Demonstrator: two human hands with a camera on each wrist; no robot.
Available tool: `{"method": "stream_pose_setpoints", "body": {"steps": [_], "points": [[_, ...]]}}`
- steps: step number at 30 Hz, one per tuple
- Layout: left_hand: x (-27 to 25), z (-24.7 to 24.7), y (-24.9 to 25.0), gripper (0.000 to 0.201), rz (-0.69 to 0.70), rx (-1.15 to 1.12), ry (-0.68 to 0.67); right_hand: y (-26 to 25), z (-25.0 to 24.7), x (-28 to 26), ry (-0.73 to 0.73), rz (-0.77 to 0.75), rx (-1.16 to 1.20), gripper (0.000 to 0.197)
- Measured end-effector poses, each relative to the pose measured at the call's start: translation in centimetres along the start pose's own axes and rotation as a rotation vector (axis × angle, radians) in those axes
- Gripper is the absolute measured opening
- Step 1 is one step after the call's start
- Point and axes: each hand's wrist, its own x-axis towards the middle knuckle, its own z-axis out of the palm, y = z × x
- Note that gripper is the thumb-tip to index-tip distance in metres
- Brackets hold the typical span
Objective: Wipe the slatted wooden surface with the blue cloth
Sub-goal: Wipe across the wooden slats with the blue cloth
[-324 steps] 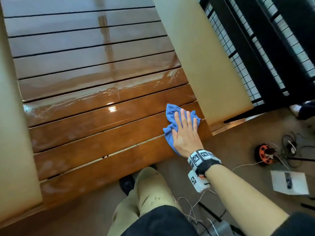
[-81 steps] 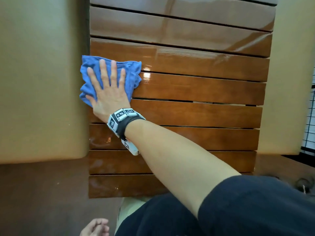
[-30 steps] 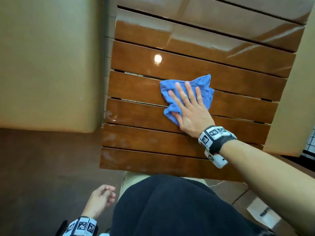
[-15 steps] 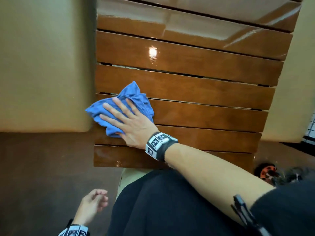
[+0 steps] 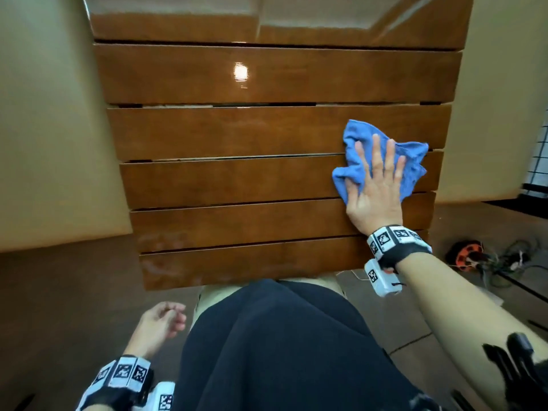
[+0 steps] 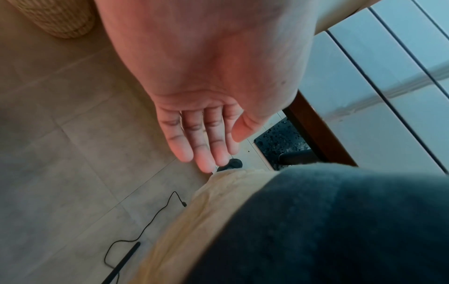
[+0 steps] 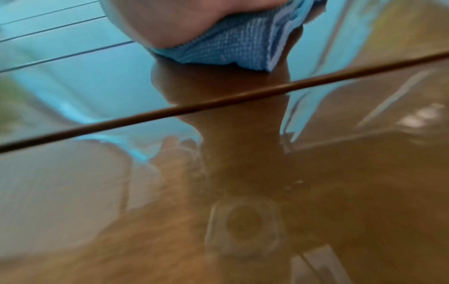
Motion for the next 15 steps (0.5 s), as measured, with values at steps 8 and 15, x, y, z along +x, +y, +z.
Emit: {"method": "stream_pose_setpoints", "body": {"steps": [8,15], "points": [[1.9,-0.5,-0.5,0.018,-0.021,-0.034,-0.066,-1.8,0.7,-1.9,0.131,0.659,0.221,0.073],[2.6,-0.5,-1.1,0.018,-0.027,-0.053,-0.055,-15.8,2.3,-0.2,0.055,0.287,0.098,0.079]]}}
